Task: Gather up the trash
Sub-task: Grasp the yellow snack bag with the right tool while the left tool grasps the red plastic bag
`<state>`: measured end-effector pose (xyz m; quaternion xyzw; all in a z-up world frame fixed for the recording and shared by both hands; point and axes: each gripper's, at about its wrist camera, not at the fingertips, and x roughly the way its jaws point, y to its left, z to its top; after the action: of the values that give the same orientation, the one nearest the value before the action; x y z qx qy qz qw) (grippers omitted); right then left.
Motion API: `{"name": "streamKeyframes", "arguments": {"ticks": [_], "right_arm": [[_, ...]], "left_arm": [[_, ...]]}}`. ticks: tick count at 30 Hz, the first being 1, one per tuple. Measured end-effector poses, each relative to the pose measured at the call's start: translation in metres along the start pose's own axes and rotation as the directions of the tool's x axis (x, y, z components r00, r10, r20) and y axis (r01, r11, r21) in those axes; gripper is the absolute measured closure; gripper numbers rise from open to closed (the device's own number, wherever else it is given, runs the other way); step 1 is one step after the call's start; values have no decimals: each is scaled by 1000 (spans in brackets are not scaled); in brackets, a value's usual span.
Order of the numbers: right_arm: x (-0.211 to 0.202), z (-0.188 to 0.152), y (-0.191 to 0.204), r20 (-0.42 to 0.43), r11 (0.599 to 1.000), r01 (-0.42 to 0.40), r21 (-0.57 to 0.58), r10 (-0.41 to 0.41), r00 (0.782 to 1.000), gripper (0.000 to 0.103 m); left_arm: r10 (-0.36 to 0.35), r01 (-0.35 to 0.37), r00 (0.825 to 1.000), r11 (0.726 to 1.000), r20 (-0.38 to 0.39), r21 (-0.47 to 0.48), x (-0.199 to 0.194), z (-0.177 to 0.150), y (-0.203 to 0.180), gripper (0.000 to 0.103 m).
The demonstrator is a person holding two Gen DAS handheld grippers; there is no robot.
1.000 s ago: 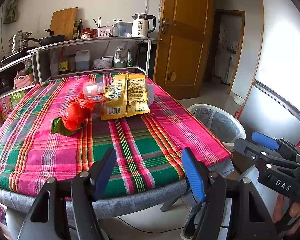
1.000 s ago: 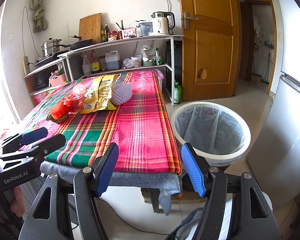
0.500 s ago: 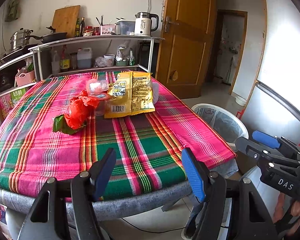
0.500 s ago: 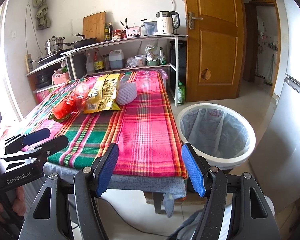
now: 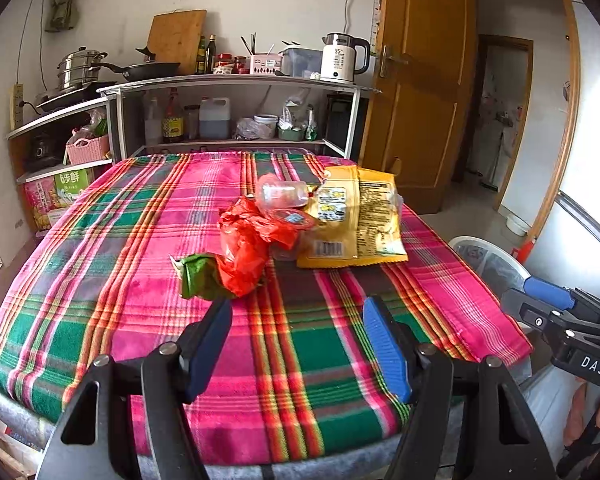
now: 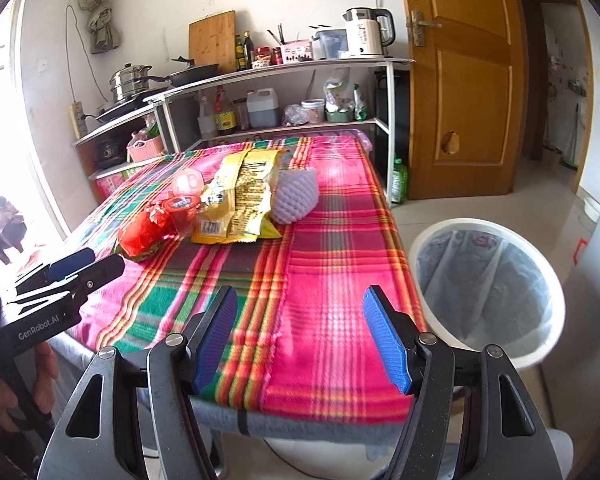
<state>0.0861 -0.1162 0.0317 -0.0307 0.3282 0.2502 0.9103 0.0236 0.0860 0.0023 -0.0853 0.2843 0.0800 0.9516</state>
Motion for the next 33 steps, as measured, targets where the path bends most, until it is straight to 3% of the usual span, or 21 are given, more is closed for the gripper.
{"name": "streamKeyframes", "arguments": {"ticks": [8, 17, 23, 26, 28, 33], "right_arm": [[39, 30, 16, -15, 998, -62, -31, 62, 998, 37], [92, 59, 22, -58, 995, -94, -17, 93, 994, 40], [128, 65, 20, -133, 992, -125, 31, 128, 983, 51], [140, 64, 20, -165, 986, -154, 57, 162, 973, 65], [143, 63, 20, -179, 984, -167, 65, 176, 968, 78], [140, 65, 20, -171, 980, -180, 79, 191, 966, 90]], "left_arm": [[48, -48, 999, 999, 6, -17, 23, 24, 27, 33], [34, -34, 999, 999, -17, 2, 56, 42, 38, 33], [19, -19, 998, 1000, -66, -4, 73, 39, 42, 33], [13, -12, 996, 1000, -83, 7, 80, 38, 42, 34], [4, -3, 995, 1000, -96, 7, 83, 37, 42, 41], [-12, 12, 994, 1000, -111, -4, 86, 37, 44, 69]]}}
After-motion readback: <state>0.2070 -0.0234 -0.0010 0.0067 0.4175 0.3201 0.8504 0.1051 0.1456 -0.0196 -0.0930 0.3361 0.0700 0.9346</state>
